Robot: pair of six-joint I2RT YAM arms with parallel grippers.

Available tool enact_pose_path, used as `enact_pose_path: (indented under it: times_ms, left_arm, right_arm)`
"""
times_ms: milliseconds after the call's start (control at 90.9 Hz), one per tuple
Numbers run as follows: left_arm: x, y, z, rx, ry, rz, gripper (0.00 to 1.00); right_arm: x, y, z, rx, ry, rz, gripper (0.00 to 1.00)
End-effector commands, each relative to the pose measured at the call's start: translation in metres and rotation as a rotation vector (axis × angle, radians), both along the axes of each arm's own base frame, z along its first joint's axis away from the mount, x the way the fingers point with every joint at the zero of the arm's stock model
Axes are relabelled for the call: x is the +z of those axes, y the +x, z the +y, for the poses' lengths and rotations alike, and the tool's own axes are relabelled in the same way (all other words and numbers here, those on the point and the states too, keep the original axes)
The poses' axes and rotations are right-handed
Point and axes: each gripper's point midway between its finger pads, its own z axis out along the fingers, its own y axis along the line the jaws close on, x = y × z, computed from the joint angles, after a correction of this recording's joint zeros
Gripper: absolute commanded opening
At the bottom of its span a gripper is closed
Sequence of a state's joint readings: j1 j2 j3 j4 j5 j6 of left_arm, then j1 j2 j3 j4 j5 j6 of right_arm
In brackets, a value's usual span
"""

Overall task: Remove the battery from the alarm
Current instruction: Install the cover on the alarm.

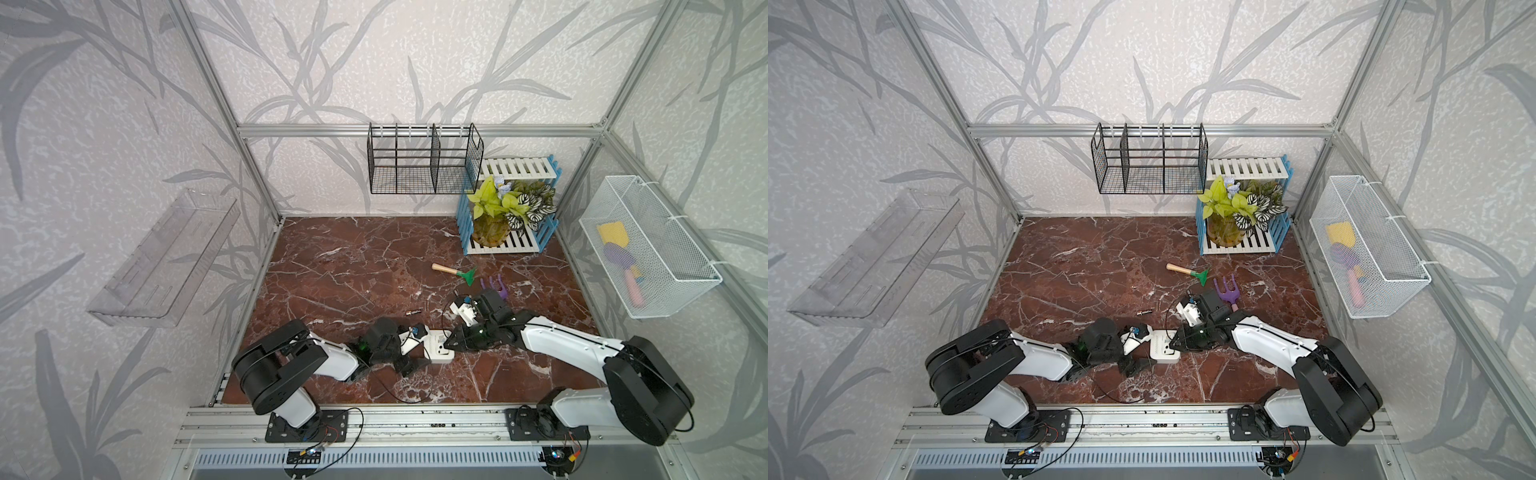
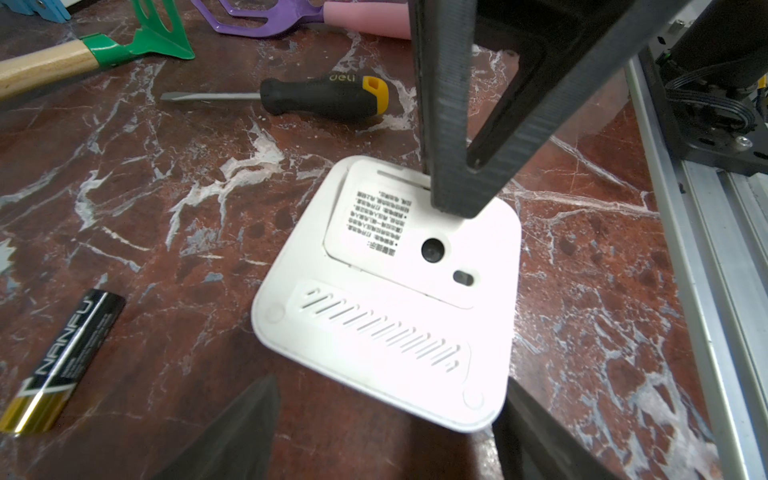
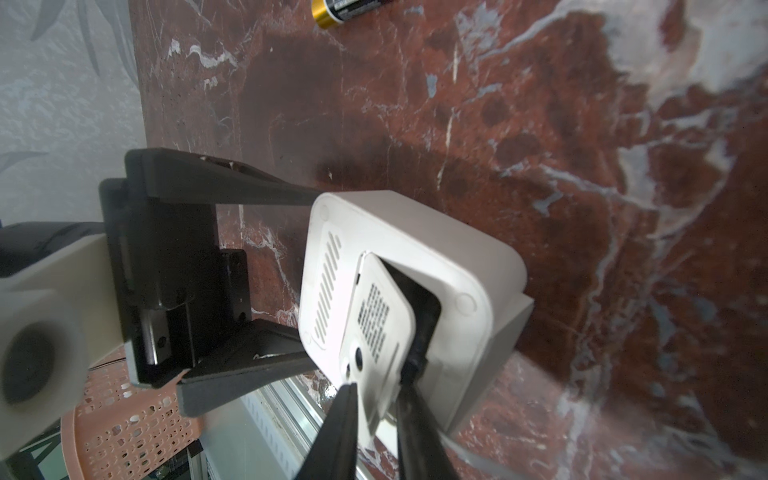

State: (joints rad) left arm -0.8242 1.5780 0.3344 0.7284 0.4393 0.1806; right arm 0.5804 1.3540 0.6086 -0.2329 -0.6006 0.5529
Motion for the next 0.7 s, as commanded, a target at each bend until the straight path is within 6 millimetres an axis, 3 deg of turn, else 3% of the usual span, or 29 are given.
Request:
enact_pose_path:
  times_ms: [0, 209, 693]
  left_arm:
    - [0.0117, 0.0038, -0.0044, -0.001, -0.035, -0.015, 0.83]
    - [0.0124, 0.0046, -0.0056, -0.003, -0.037, -0.016, 0.83]
    - [0.0153, 0.0055, -0.0065, -0.004, -0.044, -0.015, 0.83]
  right_arm:
    - [0.0067, 0.0114, 0.0036, -0.012, 0.007, -0.03, 0.2]
    - [0.0047, 0.0119, 0.005, -0.004, 0.005, -0.02, 0.15]
    - [-0.0019, 0.0134, 0.0077, 0.011, -0.009, 0.008, 0.15]
